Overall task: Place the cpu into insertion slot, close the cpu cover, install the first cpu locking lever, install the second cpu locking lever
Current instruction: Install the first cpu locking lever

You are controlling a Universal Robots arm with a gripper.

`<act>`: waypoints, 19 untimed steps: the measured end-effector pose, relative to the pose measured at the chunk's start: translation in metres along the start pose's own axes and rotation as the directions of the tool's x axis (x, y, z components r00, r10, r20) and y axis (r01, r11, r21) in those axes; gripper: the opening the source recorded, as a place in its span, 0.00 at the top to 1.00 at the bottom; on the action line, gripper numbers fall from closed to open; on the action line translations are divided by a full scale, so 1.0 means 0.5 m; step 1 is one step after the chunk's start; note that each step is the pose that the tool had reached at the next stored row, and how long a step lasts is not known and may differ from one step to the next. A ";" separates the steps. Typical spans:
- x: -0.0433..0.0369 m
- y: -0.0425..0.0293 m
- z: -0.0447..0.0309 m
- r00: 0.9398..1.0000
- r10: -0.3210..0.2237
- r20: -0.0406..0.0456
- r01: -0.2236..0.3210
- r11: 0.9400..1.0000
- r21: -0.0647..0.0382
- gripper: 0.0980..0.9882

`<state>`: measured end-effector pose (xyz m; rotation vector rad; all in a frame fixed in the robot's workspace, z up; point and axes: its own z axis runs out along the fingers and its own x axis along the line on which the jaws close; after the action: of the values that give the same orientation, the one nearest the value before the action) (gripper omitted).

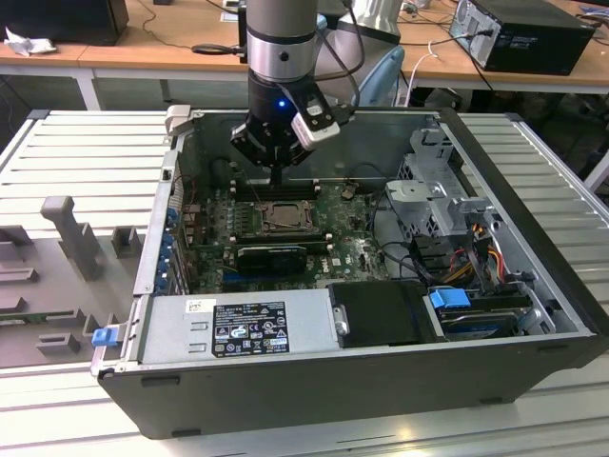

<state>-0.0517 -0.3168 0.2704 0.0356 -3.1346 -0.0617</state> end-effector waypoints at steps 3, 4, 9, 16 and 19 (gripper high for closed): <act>0.000 0.000 0.000 1.000 -0.021 0.000 0.021 1.000 0.000 0.99; 0.000 0.000 0.000 1.000 -0.027 0.000 0.027 1.000 0.000 0.99; 0.000 0.000 0.000 0.996 -0.088 -0.001 0.088 0.996 0.001 0.99; 0.000 0.000 0.000 0.978 -0.207 -0.005 0.207 0.978 0.001 0.99; 0.003 0.000 0.000 0.971 -0.241 -0.001 0.241 0.971 0.002 0.99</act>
<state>-0.0530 -0.3168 0.2703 0.4158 -3.1114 -0.0592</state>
